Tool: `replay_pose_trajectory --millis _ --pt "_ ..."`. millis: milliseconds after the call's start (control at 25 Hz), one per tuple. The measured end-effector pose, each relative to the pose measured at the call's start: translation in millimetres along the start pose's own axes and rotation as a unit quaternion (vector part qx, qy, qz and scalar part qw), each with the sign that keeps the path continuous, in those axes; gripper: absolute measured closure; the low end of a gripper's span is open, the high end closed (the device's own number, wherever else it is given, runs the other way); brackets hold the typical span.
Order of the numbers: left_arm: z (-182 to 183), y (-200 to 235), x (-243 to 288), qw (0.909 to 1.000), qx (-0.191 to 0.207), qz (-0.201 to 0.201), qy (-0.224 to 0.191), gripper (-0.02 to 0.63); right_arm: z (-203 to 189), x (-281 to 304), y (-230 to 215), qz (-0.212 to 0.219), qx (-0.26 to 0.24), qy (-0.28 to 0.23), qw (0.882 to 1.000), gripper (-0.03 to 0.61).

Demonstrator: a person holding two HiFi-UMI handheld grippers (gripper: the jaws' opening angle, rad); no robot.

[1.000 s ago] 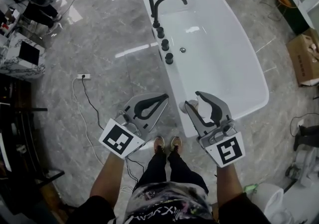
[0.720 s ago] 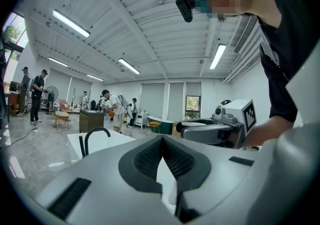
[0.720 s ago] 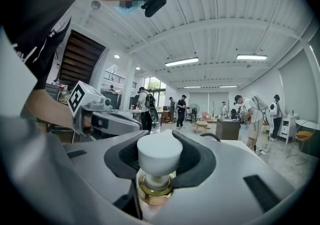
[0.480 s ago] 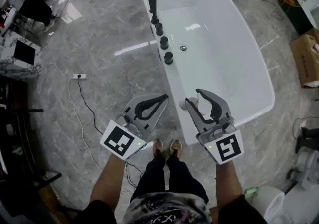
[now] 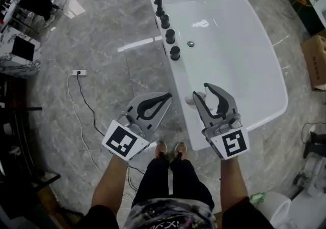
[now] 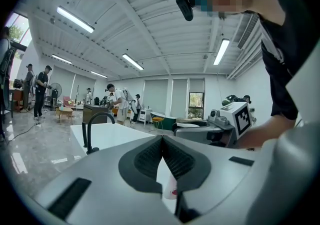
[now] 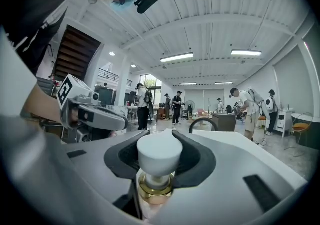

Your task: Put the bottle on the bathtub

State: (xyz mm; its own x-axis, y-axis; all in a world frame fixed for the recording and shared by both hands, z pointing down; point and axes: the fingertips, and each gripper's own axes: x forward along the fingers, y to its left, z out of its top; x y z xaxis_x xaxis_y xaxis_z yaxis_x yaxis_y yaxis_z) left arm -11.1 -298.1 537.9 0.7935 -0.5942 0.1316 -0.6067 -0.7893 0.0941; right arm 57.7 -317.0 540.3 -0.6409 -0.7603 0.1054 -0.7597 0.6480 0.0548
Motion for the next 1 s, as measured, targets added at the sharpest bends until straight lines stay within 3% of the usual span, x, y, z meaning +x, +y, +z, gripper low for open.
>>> replay_pose_trajectory --millis 520,1000 --pt "-41.5 4.3 14.1 1.0000 -0.004 0.005 0.005 0.601 -56.0 13.9 -6.4 -0.009 0.007 0.009 1.000 0.440" --pt "-52.1 2.8 19.9 0.9999 -0.005 0.006 0.007 0.601 -66.5 20.1 -9.0 -0.008 0.007 0.006 1.000 0.442"
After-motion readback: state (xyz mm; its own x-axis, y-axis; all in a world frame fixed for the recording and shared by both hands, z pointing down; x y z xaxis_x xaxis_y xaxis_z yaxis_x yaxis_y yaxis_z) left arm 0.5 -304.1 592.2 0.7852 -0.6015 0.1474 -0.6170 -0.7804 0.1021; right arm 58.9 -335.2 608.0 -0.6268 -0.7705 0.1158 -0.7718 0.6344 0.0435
